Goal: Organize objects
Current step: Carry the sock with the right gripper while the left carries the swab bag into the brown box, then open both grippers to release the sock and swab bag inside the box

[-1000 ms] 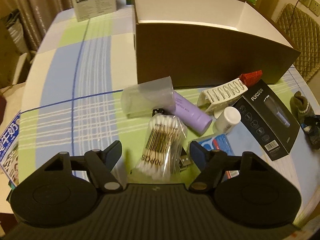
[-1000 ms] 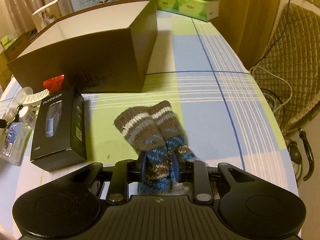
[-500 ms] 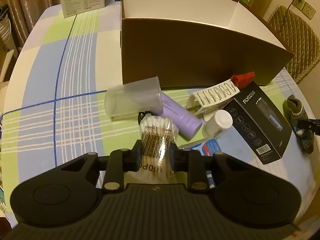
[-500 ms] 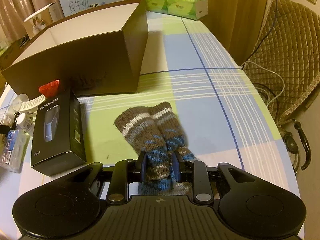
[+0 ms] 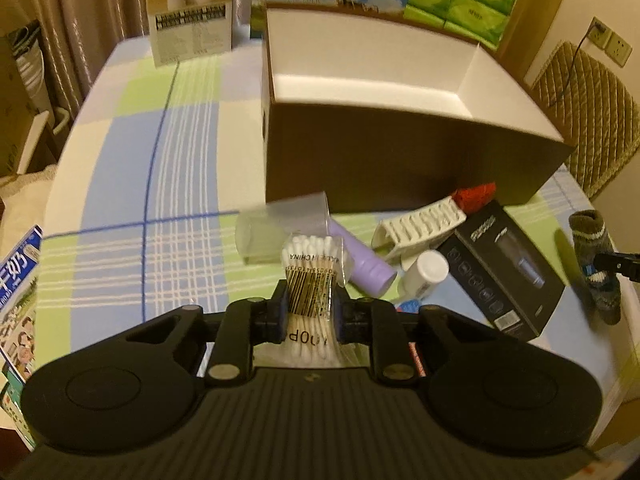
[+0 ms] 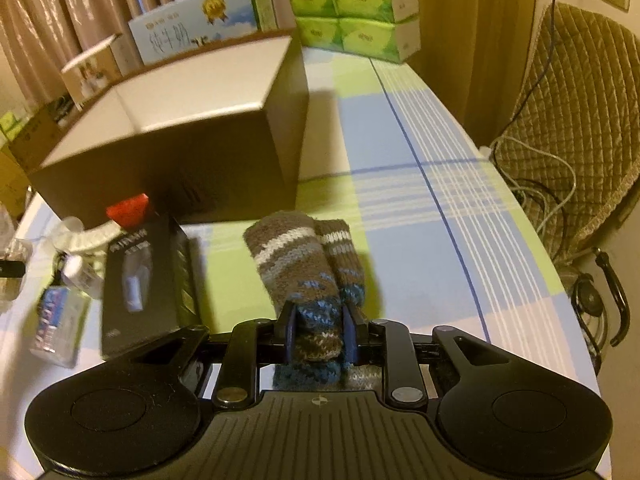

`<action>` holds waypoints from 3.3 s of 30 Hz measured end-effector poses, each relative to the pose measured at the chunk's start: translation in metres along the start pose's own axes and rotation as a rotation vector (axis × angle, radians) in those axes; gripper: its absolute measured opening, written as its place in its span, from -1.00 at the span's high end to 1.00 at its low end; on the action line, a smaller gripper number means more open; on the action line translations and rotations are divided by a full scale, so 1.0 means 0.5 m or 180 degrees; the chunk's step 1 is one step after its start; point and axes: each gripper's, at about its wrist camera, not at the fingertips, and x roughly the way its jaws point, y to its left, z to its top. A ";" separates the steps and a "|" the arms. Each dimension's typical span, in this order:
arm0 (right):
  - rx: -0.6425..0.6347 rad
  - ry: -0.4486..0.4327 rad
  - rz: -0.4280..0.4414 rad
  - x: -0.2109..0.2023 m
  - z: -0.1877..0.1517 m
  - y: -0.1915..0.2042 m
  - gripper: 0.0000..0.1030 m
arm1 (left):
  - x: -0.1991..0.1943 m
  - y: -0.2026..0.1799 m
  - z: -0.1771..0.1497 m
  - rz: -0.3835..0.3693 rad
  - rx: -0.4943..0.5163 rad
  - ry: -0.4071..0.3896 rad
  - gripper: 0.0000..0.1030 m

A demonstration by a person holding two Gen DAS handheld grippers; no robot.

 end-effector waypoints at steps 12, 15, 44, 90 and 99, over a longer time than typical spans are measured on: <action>-0.0056 -0.0364 0.0352 -0.067 0.074 0.048 0.76 | -0.073 -0.031 0.073 -0.0067 0.0026 -0.0417 0.67; -0.0084 -0.0480 0.0458 -0.083 0.103 0.061 0.76 | -0.084 -0.044 0.097 -0.0101 0.0077 -0.0508 0.67; -0.0256 -0.0870 0.0791 0.032 0.332 0.148 0.76 | 0.008 -0.110 0.309 -0.0097 0.0228 -0.0713 0.66; -0.0542 -0.0241 0.0253 0.231 0.323 0.150 -0.48 | 0.202 -0.091 0.353 0.0285 0.0176 0.0117 0.09; -0.0550 -0.0232 0.0288 0.217 0.311 0.151 -0.65 | 0.181 -0.094 0.347 0.0276 0.0178 0.0067 -0.12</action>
